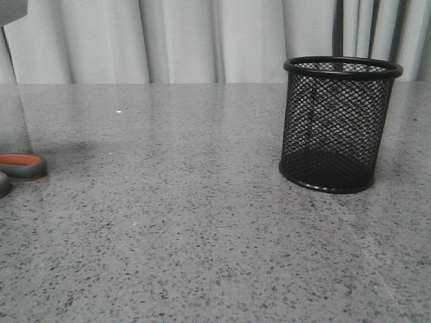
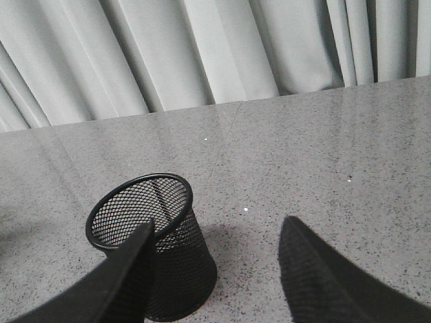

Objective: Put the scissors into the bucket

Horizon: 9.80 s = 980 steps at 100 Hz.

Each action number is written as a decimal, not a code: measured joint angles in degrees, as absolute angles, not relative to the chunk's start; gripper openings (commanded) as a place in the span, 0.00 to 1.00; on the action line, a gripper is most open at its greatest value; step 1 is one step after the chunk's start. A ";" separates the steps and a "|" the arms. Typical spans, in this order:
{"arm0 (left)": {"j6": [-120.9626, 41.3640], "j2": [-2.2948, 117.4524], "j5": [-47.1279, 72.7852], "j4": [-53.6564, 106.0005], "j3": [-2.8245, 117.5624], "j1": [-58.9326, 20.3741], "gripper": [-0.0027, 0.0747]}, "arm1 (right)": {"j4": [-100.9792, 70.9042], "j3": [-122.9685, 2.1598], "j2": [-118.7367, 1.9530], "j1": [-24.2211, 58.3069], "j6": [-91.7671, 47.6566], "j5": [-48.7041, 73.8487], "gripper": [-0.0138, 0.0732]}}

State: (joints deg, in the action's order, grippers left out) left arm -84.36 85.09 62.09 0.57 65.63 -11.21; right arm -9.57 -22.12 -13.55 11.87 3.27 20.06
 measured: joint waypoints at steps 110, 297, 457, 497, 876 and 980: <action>-84.65 90.35 66.66 0.71 65.98 -10.82 0.53 | -6.81 -21.19 -13.55 12.72 3.27 20.06 0.58; -77.22 55.01 52.88 22.53 63.18 -17.31 0.18 | -12.57 -52.91 -53.15 52.73 -4.12 16.19 0.58; -77.22 51.55 49.03 23.81 63.18 -21.64 0.19 | -29.05 -66.28 -74.68 54.72 -4.11 3.15 0.08; -77.22 48.01 48.15 31.82 63.08 -21.64 0.58 | -29.03 -66.41 -74.81 49.49 -4.11 8.50 0.08; -18.75 -0.46 35.24 11.33 29.06 -21.64 0.01 | 49.25 -51.80 -29.24 57.19 28.01 42.77 0.10; -18.75 -0.46 35.16 11.29 25.75 -21.64 0.01 | 60.40 -35.45 0.87 57.19 31.93 52.77 0.10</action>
